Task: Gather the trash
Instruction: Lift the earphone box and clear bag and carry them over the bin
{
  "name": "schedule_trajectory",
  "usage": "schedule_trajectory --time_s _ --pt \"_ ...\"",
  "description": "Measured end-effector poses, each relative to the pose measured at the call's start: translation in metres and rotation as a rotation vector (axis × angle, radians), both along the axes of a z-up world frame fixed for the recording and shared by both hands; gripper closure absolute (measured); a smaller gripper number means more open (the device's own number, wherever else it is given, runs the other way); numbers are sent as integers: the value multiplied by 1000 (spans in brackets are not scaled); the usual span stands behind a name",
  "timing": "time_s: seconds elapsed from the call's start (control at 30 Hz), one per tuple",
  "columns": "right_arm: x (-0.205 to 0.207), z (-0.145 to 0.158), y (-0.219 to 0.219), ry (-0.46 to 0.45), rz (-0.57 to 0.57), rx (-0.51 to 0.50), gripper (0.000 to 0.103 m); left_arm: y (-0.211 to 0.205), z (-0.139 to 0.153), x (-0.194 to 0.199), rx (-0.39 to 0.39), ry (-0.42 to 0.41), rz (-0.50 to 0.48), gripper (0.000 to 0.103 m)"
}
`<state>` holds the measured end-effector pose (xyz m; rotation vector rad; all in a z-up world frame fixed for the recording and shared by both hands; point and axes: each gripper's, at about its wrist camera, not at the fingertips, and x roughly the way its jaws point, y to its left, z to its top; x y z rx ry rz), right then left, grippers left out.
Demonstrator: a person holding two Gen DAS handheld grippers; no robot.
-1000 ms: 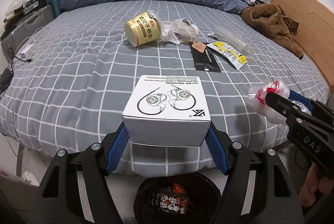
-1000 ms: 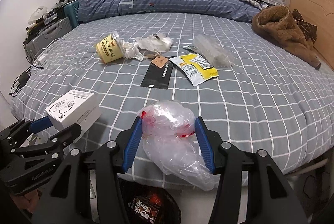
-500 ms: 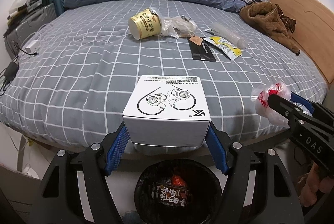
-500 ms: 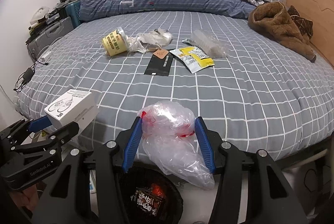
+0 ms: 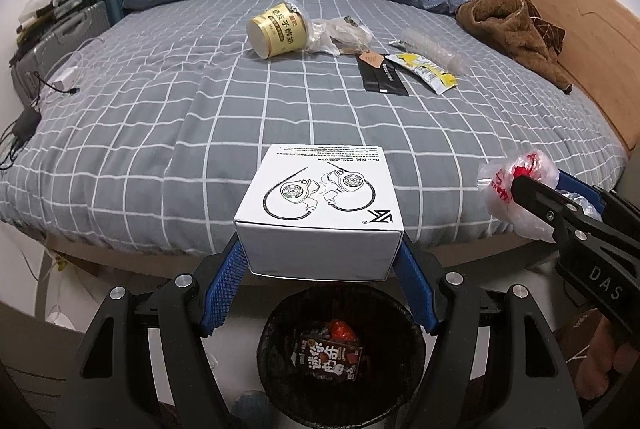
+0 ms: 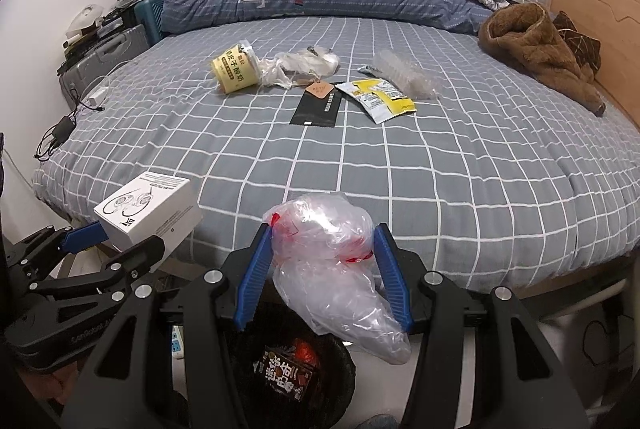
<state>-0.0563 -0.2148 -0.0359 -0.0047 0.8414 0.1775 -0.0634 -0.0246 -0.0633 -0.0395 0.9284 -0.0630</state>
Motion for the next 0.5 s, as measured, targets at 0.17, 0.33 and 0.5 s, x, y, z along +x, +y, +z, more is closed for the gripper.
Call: schedule_trajectory --time_s 0.17,0.33,0.5 --pt "-7 -3 1 9 -4 -6 53 2 -2 -8 1 7 5 34" --pt "-14 -5 1 19 -6 -8 53 4 -3 -15 2 15 9 34" --pt "-24 -9 2 32 -6 -10 53 6 -7 -26 1 29 14 34"
